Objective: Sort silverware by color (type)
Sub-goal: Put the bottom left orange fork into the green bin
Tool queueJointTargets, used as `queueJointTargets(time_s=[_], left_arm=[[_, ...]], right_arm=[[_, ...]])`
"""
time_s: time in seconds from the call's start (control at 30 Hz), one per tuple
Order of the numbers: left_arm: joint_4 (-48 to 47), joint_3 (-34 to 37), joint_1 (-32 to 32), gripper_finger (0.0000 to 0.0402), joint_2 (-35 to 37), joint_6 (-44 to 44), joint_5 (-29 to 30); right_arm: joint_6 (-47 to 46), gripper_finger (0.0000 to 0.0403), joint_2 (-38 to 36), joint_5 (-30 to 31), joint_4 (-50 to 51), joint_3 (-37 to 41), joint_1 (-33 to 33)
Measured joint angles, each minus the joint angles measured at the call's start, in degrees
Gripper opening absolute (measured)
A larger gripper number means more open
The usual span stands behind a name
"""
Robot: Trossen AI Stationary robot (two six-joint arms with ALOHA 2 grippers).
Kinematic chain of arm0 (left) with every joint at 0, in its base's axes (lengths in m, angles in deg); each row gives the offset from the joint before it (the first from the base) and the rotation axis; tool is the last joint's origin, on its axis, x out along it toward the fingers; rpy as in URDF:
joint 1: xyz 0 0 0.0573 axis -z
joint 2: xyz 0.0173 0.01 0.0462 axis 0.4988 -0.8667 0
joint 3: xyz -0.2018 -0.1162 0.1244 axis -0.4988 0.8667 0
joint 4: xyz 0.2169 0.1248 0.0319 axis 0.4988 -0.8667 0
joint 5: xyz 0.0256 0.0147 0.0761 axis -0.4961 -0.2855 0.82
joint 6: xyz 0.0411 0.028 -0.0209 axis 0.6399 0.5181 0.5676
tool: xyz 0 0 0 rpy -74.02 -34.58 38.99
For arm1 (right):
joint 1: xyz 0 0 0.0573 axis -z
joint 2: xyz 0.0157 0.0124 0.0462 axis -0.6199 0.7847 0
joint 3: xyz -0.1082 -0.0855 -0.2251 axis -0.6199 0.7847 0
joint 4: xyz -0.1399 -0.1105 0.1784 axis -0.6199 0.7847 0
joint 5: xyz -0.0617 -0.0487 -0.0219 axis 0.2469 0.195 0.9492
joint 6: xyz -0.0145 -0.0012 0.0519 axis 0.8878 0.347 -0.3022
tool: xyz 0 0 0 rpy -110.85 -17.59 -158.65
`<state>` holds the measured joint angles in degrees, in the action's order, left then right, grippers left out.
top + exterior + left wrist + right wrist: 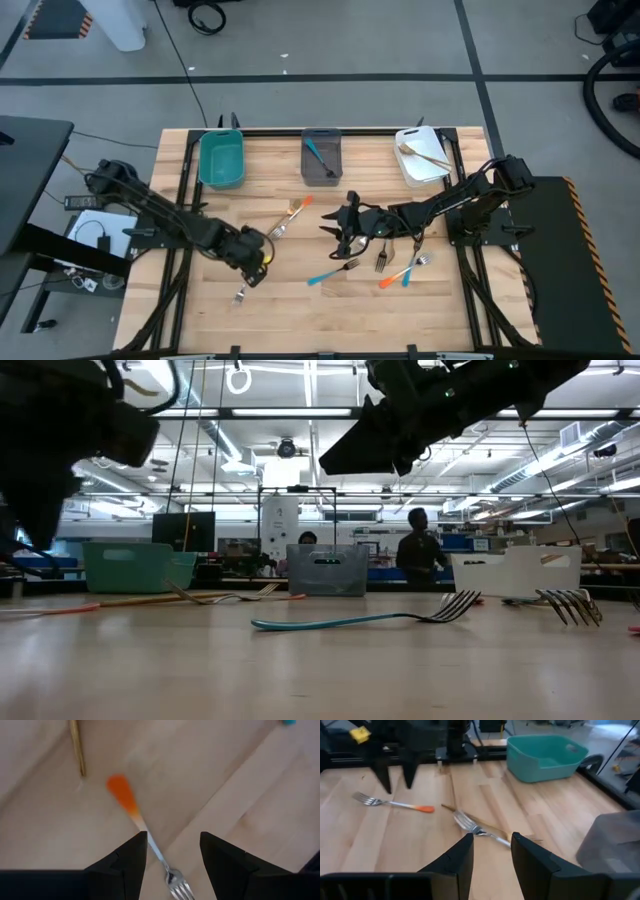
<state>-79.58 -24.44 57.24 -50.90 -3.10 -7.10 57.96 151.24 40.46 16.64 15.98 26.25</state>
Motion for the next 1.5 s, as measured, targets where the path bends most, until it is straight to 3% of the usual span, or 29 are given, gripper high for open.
queueJointTargets(time_s=[0.47,0.77,0.97,1.3,1.5], left_arm=[[-1.5,-1.2,9.8,0.0191,-9.7,-17.7,1.2],[-12.2,-10.6,10.6,0.0191,-19.3,-17.1,2.0],[-12.8,-15.1,10.6,0.0191,-23.4,-14.1,1.7],[-11.6,-14.4,10.4,0.0188,-23.4,-13.9,-1.7],[-6.5,-11.8,10.5,0.0156,-23.1,-13.1,-2.9]], right_arm=[[7.8,0.0138,0.0,1.3,-4.9,0.0,2.9],[9.2,0.0138,0.0,1.1,-5.2,0.0,3.7],[9.1,0.0138,0.0,1.1,-5.1,0.0,3.7],[9.5,0.013,0.0,1.1,-4.8,0.0,3.2],[10.7,0.013,0.0,1.1,-4.8,0.0,2.4]])
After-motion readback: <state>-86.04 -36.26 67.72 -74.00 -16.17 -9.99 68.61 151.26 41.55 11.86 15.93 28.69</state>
